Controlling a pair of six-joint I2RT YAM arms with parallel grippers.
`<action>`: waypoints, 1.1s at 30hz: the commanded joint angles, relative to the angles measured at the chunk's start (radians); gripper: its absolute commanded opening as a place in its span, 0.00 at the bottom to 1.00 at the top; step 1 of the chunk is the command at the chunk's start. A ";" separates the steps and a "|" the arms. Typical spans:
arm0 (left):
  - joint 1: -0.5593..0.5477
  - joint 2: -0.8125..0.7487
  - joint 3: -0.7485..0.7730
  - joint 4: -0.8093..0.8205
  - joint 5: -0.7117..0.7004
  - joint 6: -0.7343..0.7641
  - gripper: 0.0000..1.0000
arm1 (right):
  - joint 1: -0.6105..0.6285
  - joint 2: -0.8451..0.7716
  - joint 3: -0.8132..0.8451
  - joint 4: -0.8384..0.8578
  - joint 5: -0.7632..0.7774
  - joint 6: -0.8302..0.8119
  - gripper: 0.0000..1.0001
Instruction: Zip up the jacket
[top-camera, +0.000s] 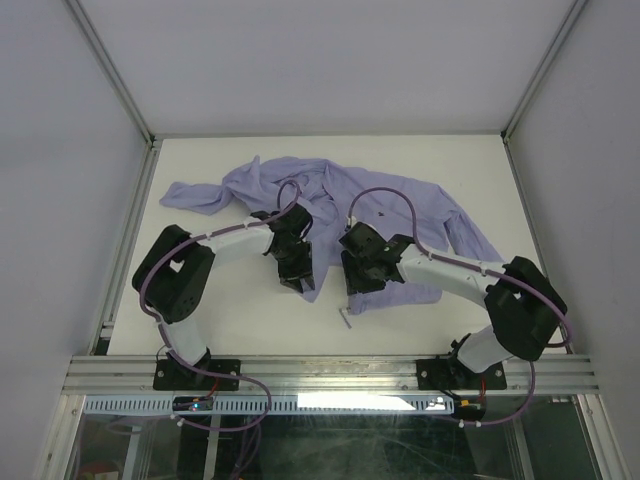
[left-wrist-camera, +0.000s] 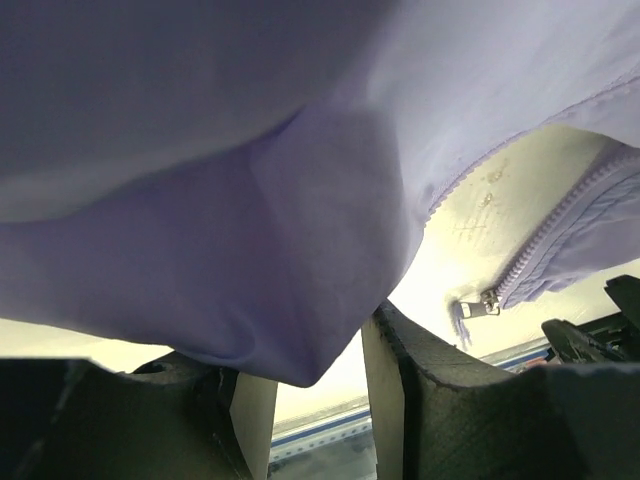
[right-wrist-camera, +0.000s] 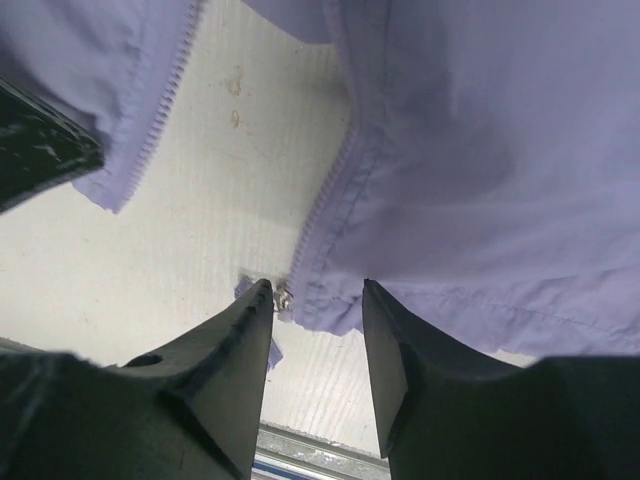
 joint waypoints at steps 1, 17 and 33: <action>-0.050 -0.022 -0.003 0.030 0.016 -0.081 0.38 | 0.005 -0.058 0.039 -0.055 0.035 0.006 0.47; -0.087 -0.123 0.092 -0.024 -0.049 -0.140 0.50 | 0.007 -0.044 -0.038 -0.096 0.009 0.033 0.49; -0.080 -0.104 0.198 -0.034 -0.034 -0.109 0.53 | 0.008 0.074 -0.161 0.068 0.055 0.011 0.34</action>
